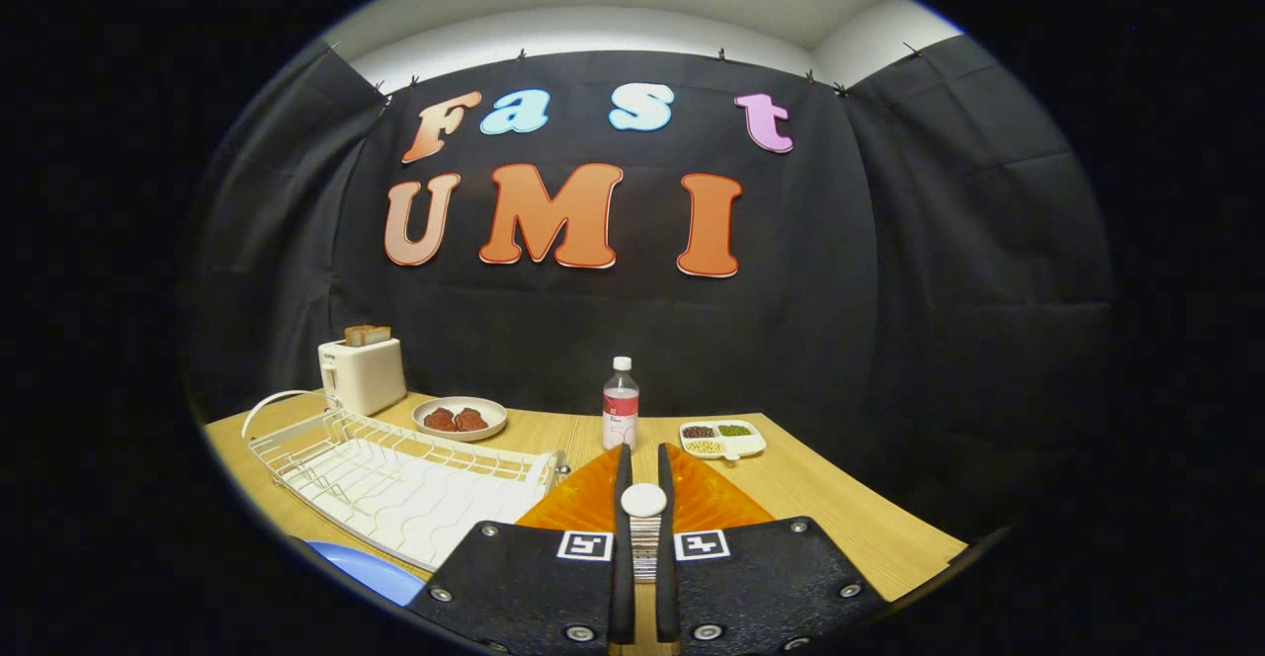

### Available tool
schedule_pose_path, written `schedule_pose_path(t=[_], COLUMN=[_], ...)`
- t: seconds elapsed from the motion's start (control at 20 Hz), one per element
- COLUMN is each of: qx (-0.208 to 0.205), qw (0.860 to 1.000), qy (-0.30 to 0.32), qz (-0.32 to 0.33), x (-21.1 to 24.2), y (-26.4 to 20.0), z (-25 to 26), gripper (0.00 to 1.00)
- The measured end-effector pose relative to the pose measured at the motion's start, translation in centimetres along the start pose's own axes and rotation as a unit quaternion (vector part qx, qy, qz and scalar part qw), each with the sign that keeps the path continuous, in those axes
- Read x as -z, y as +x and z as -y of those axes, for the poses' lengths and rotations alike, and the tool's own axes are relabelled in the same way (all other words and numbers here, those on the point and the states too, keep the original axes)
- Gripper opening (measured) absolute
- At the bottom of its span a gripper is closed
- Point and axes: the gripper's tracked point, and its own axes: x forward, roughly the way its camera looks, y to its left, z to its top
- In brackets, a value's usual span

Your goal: Take the plate from the dish rack, then take the spoon from the basket and place it into the plate.

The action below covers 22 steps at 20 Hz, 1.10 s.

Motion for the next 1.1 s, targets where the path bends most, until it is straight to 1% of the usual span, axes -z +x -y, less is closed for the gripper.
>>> schedule_pose_path(t=[0.2, 0.6, 0.75, 1.1], qx=[-0.017, -0.068, -0.087, -0.134], qw=[1.0, 0.997, 0.996, 0.991], qy=[-0.001, -0.004, 0.006, 0.024], qz=[0.015, 0.026, 0.027, 0.002], x=[-1.8, -2.9, -2.6, 0.8], y=[-3.1, -9.4, -11.4, -14.1], z=[-1.5, -6.6, -8.7, -13.5], gripper=[0.08, 0.08, 0.08, 0.08])
